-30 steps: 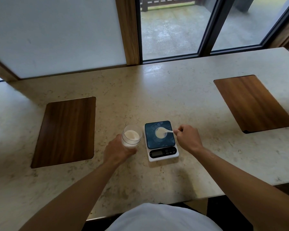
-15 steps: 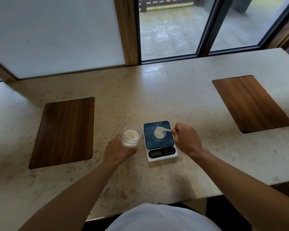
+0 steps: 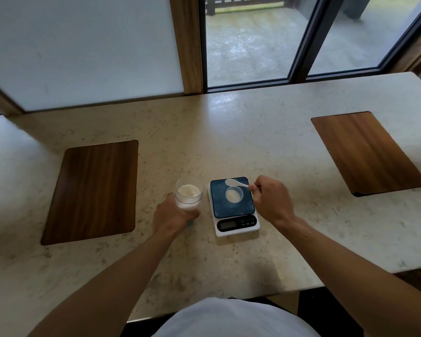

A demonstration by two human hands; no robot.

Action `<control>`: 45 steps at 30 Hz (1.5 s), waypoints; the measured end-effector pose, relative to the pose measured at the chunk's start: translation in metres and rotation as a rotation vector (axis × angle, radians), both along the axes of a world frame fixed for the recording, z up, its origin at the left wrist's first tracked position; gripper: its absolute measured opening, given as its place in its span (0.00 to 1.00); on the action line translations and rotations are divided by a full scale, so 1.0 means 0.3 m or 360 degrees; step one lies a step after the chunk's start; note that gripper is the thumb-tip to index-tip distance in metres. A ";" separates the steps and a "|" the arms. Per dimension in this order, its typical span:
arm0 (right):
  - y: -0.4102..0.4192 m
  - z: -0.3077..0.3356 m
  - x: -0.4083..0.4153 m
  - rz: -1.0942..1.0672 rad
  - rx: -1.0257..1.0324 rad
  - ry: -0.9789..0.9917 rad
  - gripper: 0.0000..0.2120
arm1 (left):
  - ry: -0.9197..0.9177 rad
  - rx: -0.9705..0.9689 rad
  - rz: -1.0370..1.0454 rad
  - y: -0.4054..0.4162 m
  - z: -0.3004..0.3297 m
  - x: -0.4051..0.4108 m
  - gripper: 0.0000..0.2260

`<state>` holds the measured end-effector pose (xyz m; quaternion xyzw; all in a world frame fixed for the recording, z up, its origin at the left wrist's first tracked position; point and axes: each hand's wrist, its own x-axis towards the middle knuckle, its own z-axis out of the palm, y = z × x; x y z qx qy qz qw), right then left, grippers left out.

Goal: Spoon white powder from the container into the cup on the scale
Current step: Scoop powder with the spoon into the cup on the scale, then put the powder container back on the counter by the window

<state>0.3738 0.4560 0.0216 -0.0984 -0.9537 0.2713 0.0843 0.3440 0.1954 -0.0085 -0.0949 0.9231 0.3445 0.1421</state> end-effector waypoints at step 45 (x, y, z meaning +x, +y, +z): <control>-0.562 -0.148 -0.875 -0.0416 -0.1986 -0.0948 0.04 | 0.0477 0.0136 0.0505 -0.302 -0.070 -0.800 0.35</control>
